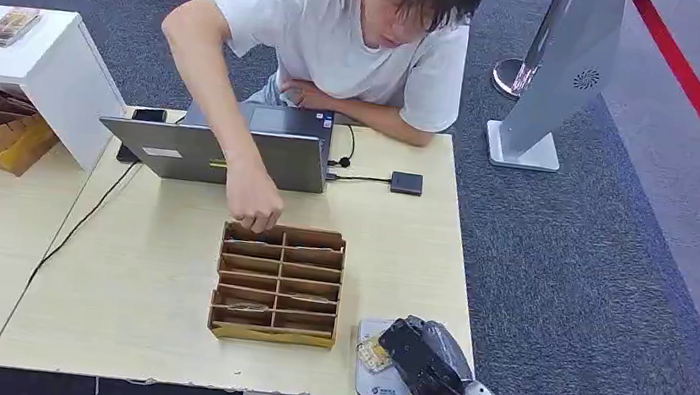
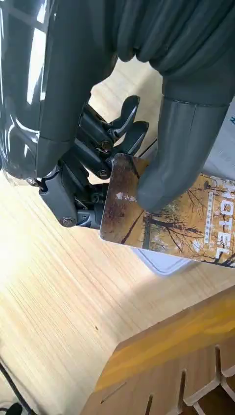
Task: Pass the card to the sensor for recognition and then transmit it.
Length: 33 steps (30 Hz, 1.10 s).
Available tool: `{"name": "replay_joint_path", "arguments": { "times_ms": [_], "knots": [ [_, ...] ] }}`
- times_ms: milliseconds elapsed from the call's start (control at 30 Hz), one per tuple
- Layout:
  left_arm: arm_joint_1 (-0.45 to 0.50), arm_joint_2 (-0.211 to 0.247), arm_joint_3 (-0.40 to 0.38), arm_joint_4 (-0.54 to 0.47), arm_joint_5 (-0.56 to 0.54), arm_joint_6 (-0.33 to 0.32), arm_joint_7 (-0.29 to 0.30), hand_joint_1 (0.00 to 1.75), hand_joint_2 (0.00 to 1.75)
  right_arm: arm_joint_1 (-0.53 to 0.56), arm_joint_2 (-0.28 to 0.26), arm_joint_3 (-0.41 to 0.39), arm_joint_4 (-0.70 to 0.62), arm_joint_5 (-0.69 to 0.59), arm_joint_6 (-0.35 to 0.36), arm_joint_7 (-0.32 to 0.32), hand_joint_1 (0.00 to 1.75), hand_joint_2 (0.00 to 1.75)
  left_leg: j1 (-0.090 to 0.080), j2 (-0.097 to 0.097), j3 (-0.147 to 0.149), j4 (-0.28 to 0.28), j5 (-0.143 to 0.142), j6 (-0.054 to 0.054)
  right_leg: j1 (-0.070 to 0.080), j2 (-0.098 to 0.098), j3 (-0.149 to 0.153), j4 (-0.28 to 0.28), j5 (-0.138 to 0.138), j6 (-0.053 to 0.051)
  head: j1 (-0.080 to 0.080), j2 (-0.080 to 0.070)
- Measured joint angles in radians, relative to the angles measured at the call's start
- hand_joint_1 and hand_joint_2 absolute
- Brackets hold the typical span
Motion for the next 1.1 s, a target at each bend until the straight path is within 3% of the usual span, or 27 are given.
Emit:
{"name": "replay_joint_path", "arguments": {
  "times_ms": [733,1100],
  "knots": [
    [0.000,0.000,0.001,0.000,0.000,0.000,0.013,0.00,0.00,-0.064,0.052,0.014,0.085,0.244,-0.040,0.118,1.75,1.75,0.000,0.000,0.001,0.000,0.000,0.000,0.000,0.000,0.001,0.000,0.000,0.000,0.000,0.000],
    [0.000,0.000,0.001,0.000,-0.003,-0.001,0.018,0.00,0.00,-0.090,0.076,0.014,0.122,0.276,-0.040,0.120,1.75,1.75,0.000,0.000,0.002,0.000,0.000,0.000,0.000,0.000,0.001,0.000,0.000,0.000,0.000,0.000]
  ]
}}
